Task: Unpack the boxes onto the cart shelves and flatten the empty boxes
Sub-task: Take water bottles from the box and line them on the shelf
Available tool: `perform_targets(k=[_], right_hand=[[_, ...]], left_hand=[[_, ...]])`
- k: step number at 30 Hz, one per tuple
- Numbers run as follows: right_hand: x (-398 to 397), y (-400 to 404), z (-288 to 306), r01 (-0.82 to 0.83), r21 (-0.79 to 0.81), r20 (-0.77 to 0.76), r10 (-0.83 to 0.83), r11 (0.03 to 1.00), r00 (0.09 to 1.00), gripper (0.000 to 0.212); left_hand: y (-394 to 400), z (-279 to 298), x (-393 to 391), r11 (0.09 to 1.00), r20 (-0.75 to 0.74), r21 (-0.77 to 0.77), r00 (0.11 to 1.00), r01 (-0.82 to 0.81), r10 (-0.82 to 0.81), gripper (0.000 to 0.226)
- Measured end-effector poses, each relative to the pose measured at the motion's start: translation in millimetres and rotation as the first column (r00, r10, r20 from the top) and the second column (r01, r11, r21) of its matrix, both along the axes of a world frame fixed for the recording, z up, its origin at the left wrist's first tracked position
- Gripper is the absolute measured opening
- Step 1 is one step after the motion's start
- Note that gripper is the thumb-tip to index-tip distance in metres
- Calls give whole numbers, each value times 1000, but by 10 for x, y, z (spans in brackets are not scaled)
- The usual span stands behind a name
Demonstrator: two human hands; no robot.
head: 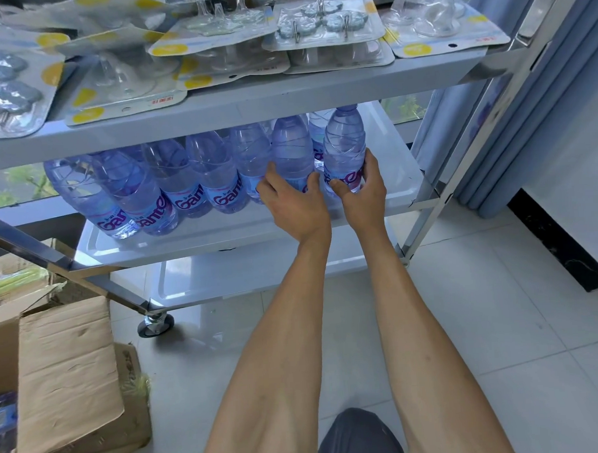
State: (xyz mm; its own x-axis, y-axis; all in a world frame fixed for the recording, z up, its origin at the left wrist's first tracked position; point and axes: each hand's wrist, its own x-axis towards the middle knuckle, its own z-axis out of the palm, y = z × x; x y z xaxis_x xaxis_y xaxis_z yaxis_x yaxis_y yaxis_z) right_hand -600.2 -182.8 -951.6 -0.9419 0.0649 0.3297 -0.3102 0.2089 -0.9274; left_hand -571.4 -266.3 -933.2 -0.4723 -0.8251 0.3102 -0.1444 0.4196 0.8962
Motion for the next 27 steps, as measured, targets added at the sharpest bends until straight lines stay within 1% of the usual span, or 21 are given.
perform_targets(k=[3,6,10,14,17,21,24,27], right_hand=[[-10,-9,-3,-3,-15,0,3,1000,1000,71],[-22,-111,3,10,-49,10,-10,999,1000,71],[-54,-233,9,11,-66,34,-8,998,999,71],[-56,-249,-17,21,-76,43,-17,997,999,73],[-72,-295,11,40,-81,48,-36,996,998,73],[-163,-305,62,27,-59,46,-24,998,999,69],[-211,-309,87,23,-19,70,-22,1000,997,72],[-201,-312,81,30,12,78,-31,999,996,75]], left_hand=[[-51,-70,53,1000,-6,-13,1000,8,-8,59],[-104,-81,59,1000,-19,22,1000,20,-20,49],[-113,-40,13,996,-5,91,1000,6,-6,48],[-121,-43,-11,997,34,71,999,16,-19,48],[-119,-116,39,993,48,111,998,31,-36,43],[-217,-277,153,985,91,100,985,138,-147,20],[-302,-230,135,984,97,133,987,117,-131,20],[-292,-182,132,988,140,80,980,131,-141,14]])
